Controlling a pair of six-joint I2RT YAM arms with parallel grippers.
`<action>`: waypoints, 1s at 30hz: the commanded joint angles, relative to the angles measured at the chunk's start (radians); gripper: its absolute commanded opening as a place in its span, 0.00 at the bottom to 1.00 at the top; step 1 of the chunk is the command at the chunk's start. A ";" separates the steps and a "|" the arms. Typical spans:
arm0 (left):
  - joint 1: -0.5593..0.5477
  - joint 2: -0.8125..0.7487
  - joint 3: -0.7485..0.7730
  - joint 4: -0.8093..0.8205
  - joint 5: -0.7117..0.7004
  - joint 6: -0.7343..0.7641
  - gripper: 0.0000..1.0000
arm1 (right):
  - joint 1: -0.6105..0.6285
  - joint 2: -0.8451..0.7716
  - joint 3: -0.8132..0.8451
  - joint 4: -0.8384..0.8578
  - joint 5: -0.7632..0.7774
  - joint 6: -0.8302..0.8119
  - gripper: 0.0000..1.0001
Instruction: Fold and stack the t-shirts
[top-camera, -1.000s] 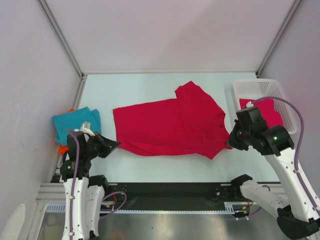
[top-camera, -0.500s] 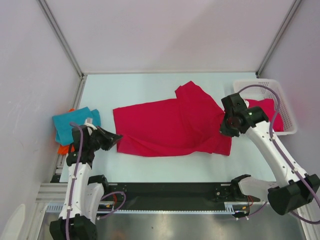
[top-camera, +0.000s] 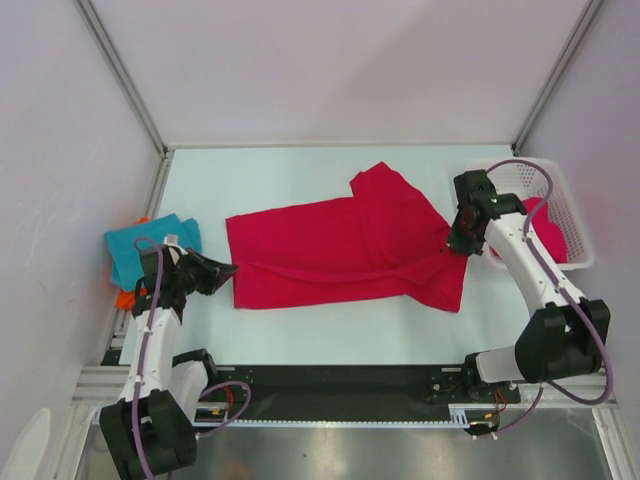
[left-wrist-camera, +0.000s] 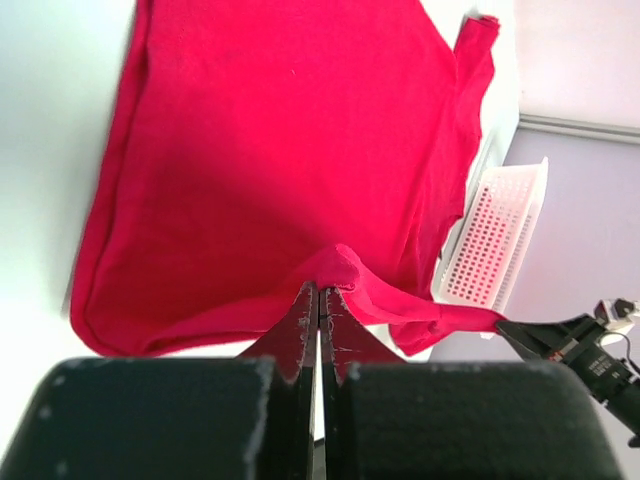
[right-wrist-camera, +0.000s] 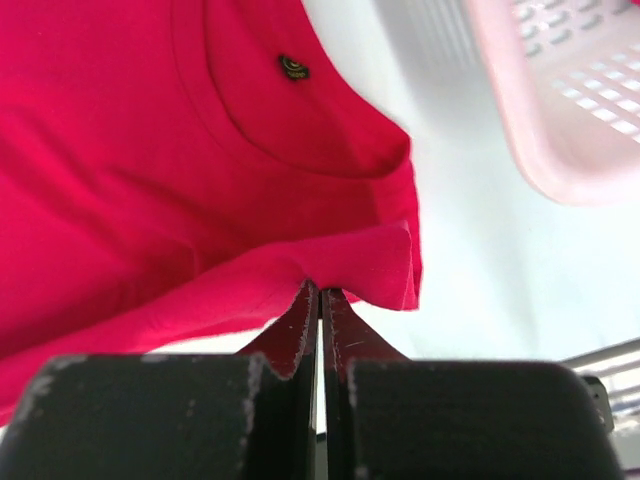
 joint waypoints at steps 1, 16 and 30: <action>0.027 0.031 0.009 0.080 0.026 0.024 0.00 | -0.001 0.065 0.012 0.086 -0.022 -0.028 0.00; 0.109 0.182 0.009 0.129 0.042 0.074 0.00 | -0.010 0.332 0.150 0.119 0.001 -0.049 0.00; 0.112 0.292 0.029 0.175 0.041 0.091 0.00 | -0.009 0.481 0.256 0.126 0.012 -0.046 0.00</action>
